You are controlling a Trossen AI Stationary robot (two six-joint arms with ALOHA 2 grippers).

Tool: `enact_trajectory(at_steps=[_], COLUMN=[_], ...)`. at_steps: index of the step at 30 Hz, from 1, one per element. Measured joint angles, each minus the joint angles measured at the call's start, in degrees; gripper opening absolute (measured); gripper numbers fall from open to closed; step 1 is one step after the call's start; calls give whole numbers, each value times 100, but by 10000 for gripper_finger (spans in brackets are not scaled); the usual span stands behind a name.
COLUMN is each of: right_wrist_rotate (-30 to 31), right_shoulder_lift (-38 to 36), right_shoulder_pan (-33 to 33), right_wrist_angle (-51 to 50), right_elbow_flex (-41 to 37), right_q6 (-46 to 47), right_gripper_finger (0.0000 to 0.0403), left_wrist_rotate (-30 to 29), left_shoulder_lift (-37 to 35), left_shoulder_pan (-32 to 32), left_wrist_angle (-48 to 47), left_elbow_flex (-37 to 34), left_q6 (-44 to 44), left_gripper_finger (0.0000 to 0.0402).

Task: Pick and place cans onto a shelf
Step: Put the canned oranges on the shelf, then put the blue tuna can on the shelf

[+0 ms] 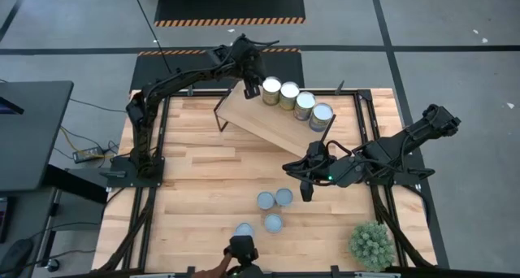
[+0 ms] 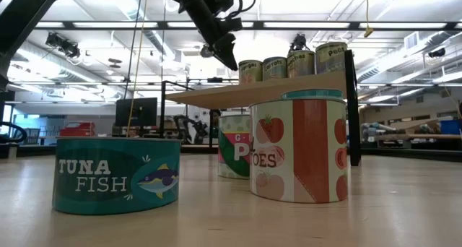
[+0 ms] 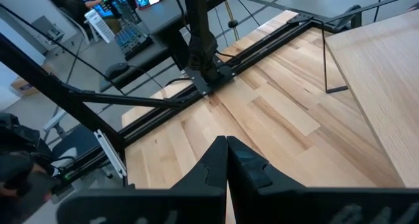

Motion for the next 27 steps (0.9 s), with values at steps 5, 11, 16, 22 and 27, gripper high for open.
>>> enact_trajectory(at_steps=[5, 11, 16, 22, 27], right_wrist_rotate=[-6, -88, -351, -966, -1386], right_shoulder_lift=[0, -140, -180, -210, -283], right_shoulder_pan=[0, 90, 76, -7, 4], right_wrist_angle=[-20, -563, -1909, -2463, -2721], right_elbow_flex=[0, 290, 789, 885, 890], right_q6=[2, 83, 74, 92, 207], right_gripper_finger=[8, 8, 8, 8, 8], left_wrist_rotate=[131, 383, 1276, 1469, 1474], left_shoulder_lift=[-158, -719, -1311, -1753, -1944], left_shoulder_pan=[35, -150, -521, -1204, -1822], left_wrist_angle=[-414, -1163, -1680, -2467, -3003], left_elbow_flex=[-2, -2, 0, 0, 0], left_q6=[107, 282, -117, -642, -1333], left_gripper_finger=[192, 192, 192, 192, 192])
